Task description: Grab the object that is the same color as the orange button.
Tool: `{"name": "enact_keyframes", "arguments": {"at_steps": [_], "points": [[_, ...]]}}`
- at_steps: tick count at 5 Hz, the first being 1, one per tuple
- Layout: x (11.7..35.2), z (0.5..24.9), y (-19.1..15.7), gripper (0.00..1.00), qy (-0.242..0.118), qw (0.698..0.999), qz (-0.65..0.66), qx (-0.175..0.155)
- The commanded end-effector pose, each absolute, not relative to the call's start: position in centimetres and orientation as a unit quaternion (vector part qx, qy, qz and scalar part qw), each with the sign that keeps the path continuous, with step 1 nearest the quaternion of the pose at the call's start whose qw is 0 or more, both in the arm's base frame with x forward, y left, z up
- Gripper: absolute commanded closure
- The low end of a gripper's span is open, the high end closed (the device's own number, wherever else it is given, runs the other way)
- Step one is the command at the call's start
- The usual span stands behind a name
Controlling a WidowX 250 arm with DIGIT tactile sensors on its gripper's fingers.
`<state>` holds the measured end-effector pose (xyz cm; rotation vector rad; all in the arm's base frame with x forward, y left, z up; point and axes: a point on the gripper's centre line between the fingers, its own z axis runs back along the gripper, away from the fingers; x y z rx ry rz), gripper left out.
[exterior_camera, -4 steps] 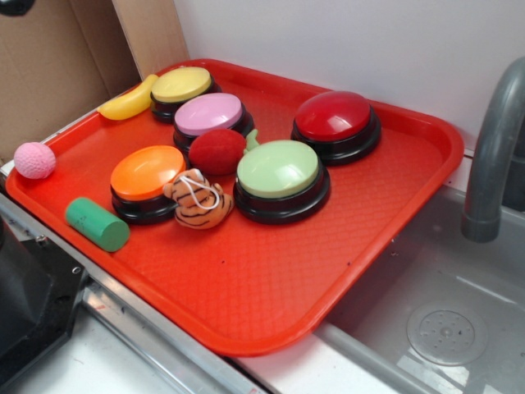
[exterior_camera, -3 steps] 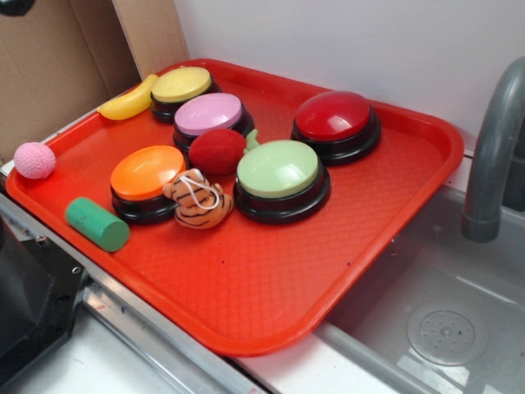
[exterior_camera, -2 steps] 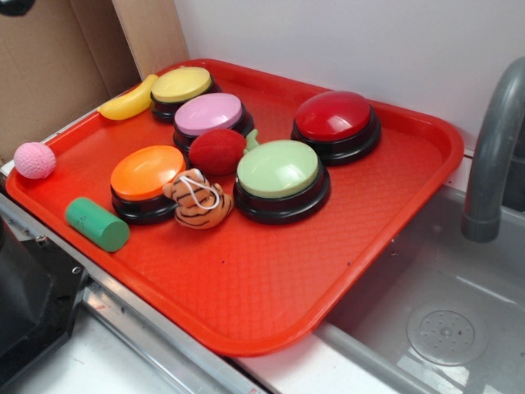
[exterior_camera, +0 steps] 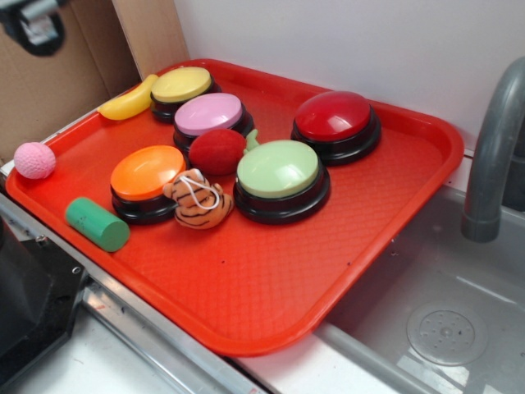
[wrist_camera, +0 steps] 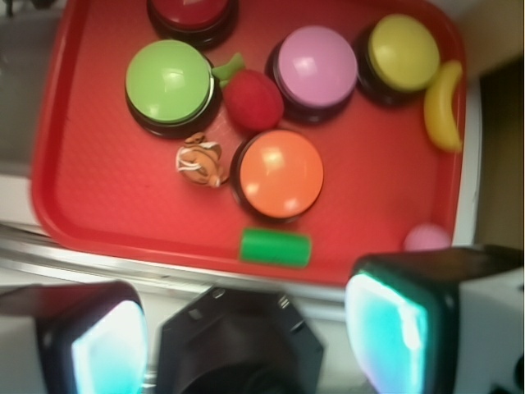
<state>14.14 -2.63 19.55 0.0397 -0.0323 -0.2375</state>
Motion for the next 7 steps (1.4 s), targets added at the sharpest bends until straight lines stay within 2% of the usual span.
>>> {"name": "enact_keyframes", "arguments": {"at_steps": [1,2,4,7], "points": [[17.8,15.3,-3.5,0.00,-0.033,0.959,-0.278,0.046],[18.8,13.5,-3.7,0.00,-0.042,0.946,-0.316,0.056],[20.0,9.0,-5.1,0.00,-0.078,0.929,-0.361,0.036],[20.4,6.0,-5.9,0.00,-0.068,0.916,-0.395,0.022]]}}
